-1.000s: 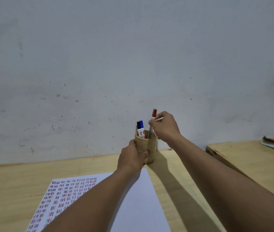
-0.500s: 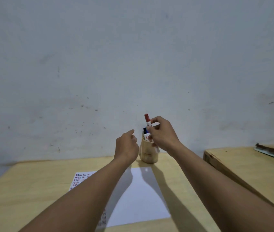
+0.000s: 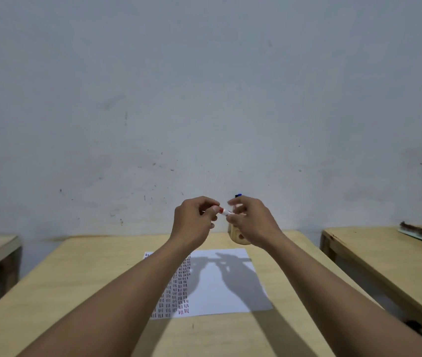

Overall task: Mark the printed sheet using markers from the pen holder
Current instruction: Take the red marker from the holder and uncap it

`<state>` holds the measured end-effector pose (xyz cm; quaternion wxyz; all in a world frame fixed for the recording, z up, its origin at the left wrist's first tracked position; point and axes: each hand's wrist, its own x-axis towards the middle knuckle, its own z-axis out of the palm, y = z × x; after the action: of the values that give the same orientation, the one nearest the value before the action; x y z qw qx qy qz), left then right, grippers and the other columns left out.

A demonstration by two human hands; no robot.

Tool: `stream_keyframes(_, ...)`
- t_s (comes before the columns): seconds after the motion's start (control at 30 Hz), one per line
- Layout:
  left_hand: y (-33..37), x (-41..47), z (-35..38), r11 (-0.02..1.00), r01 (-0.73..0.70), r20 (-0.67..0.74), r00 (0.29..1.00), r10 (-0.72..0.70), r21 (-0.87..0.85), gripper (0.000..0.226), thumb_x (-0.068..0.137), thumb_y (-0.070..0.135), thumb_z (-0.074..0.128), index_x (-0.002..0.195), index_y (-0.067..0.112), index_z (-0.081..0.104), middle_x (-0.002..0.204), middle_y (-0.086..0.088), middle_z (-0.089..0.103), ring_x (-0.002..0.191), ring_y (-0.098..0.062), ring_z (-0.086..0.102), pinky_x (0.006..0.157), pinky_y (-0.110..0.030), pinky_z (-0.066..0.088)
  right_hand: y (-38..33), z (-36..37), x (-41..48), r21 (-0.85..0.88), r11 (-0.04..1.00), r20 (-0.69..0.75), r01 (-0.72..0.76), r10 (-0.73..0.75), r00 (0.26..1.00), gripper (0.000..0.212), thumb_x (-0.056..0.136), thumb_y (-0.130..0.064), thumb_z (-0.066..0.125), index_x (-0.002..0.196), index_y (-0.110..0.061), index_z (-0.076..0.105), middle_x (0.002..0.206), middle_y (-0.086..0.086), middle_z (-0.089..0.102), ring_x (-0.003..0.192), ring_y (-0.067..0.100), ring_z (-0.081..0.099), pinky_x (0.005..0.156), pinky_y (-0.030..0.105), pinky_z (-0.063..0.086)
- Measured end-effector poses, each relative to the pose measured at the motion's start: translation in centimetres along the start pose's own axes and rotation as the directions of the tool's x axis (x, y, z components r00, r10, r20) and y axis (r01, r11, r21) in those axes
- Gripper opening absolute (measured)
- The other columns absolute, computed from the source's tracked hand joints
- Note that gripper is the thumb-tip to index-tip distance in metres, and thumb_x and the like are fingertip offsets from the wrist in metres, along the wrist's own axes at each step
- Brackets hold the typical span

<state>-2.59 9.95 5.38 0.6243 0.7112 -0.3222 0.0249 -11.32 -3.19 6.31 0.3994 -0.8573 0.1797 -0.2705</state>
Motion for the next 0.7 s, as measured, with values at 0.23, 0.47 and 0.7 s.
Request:
stream_keyframes(0.23, -0.2, -0.6, -1.1, 0.993, 0.039, -0.12, 0.991, -0.053, -0.115, 0.012, 0.095, 0.011, 0.064, 0.098, 0.009, 0.075, 0.089, -0.003, 0.077, 0.082, -0.018, 0.074, 0.073, -0.033, 0.063, -1.2, 2.2, -3.0, 0.202, 0.974, -0.215, -0.106, 0.15, 0.965, 0.03, 0.093, -0.044, 0.063, 0.088, -0.015, 0.064, 0.085, 0.004, 0.067, 0.066, 0.017, 0.06, 0.059, 0.032, 0.054)
stream_keyframes(0.47, -1.4, -1.3, -1.9, 0.983, 0.082, -0.026, 0.996, -0.088, -0.165, 0.012, 0.095, 0.013, 0.065, 0.098, 0.009, 0.076, 0.088, -0.003, 0.078, 0.089, -0.022, 0.073, 0.076, -0.037, 0.063, -1.9, 4.2, -3.1, 0.847, 0.244, 0.381, -0.472, 0.342, 0.859, 0.027, 0.093, -0.037, 0.071, 0.093, -0.01, 0.066, 0.06, -0.003, 0.055, 0.044, 0.006, 0.047, 0.041, 0.014, 0.046)
stream_keyframes(0.7, -2.4, -1.7, -3.1, 0.998, 0.06, -0.042, 0.997, -0.061, -0.029, 0.016, 0.096, 0.018, 0.062, 0.091, 0.015, 0.077, 0.084, -0.006, 0.077, 0.085, -0.019, 0.074, 0.071, -0.036, 0.064, -1.7, 6.6, -2.8, 0.919, 0.152, 0.314, -0.364, 0.278, 0.908, 0.016, 0.096, -0.013, 0.066, 0.085, -0.001, 0.067, 0.065, 0.005, 0.064, 0.05, 0.008, 0.061, 0.051, 0.015, 0.055)
